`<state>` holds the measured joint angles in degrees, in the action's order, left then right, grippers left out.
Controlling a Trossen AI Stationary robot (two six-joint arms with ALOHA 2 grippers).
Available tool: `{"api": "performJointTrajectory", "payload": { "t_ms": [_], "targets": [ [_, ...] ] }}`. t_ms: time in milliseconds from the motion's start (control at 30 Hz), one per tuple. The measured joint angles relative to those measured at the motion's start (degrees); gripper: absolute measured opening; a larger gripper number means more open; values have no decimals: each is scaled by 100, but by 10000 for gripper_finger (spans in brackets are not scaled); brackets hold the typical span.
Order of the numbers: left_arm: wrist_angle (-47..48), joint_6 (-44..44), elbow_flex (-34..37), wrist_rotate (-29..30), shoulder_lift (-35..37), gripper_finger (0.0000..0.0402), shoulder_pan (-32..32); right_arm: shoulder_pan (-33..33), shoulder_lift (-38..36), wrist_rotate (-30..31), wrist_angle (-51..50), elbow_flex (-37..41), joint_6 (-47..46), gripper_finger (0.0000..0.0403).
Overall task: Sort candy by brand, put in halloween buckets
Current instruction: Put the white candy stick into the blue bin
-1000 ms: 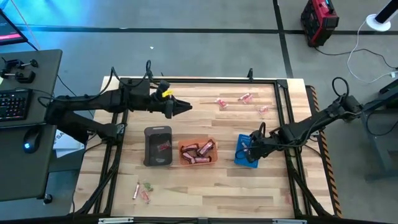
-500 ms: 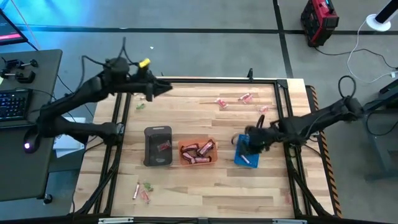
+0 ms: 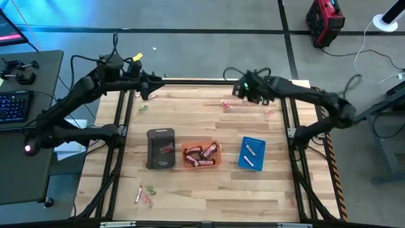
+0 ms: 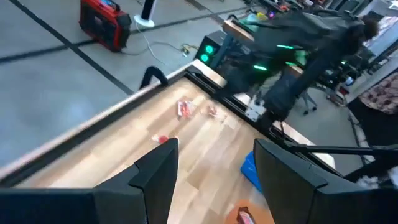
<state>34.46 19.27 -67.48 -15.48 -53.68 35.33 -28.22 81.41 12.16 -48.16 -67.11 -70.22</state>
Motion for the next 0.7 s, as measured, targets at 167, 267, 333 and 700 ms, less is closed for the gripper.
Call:
{"api": "performJointTrajectory", "payload": {
  "t_ms": [167,267,333,700],
  "targets": [
    [11,151,0,-334,-125,200,-171,-1171,1085,-81,126,0,-306,199],
    [10,231,0,-317,-184,200,-280,-1528,1629,-656,273,0,-661,199],
    [8,300,0,-229,-209,200,-335,-1624,1912,-850,435,0,-670,199],
    [0,312,0,86,-383,200,-387,-1721,2561,-982,730,0,-1230,199]
  ]
}}
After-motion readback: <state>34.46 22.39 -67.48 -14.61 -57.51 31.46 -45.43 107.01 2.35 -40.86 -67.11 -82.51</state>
